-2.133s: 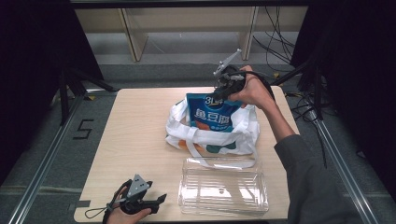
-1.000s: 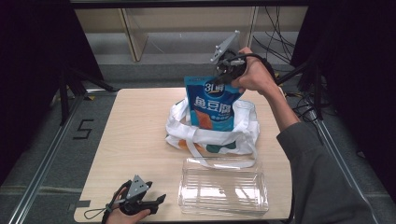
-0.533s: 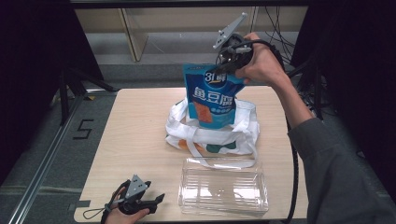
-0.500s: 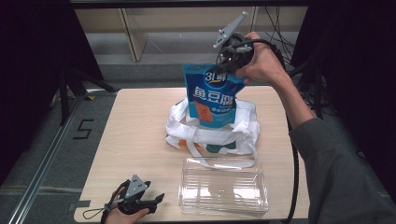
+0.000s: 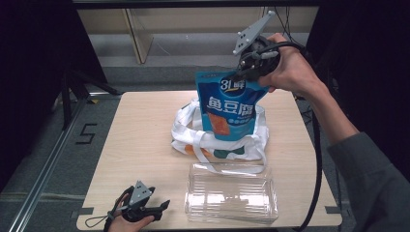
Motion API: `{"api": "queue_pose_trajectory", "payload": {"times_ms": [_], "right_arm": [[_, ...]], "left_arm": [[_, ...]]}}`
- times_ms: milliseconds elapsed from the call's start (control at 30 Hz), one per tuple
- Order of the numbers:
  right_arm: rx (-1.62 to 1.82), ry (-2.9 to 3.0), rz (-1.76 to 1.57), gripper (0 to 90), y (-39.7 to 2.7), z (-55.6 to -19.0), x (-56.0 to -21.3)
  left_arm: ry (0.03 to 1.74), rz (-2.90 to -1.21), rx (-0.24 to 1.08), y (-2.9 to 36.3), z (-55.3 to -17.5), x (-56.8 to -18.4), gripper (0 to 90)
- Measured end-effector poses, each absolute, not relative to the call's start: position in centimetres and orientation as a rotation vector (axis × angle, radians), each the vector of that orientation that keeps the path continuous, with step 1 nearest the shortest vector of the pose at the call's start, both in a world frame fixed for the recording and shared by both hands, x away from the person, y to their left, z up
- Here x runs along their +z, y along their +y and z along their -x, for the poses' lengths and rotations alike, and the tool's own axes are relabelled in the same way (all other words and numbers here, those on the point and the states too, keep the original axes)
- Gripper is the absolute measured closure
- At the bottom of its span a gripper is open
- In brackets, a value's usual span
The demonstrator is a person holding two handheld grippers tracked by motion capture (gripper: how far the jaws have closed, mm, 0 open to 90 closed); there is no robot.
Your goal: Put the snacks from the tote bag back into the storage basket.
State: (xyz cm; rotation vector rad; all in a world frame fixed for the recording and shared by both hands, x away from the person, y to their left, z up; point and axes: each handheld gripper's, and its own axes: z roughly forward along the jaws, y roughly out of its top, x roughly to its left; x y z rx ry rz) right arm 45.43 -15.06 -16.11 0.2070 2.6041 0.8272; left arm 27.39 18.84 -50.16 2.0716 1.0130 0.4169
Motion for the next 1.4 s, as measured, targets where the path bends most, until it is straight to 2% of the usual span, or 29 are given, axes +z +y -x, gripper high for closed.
{"api": "queue_pose_trajectory", "payload": {"times_ms": [233,700,1133,1267,1400], "right_arm": [[0.837,2.614,-0.244,90.0,-15.7,-42.8,-16.3],[0.841,2.652,-0.104,90.0,-15.6,-39.9,-17.0],[0.901,2.677,-0.056,90.0,-15.8,-37.0,-18.6],[0.897,2.652,-0.055,90.0,-15.9,-36.3,-19.2],[0.931,2.674,-0.054,90.0,-16.3,-35.8,-20.1]], "left_arm": [[1.026,-2.086,0.429,18.9,-27.4,-50.1,28.7],[1.038,-2.076,0.415,19.0,-27.5,-50.3,28.7],[1.047,-2.047,0.414,19.0,-27.5,-50.4,28.7],[1.010,-2.084,0.426,19.2,-27.5,-50.2,28.7],[1.052,-2.060,0.423,18.9,-27.5,-50.3,28.7]]}}
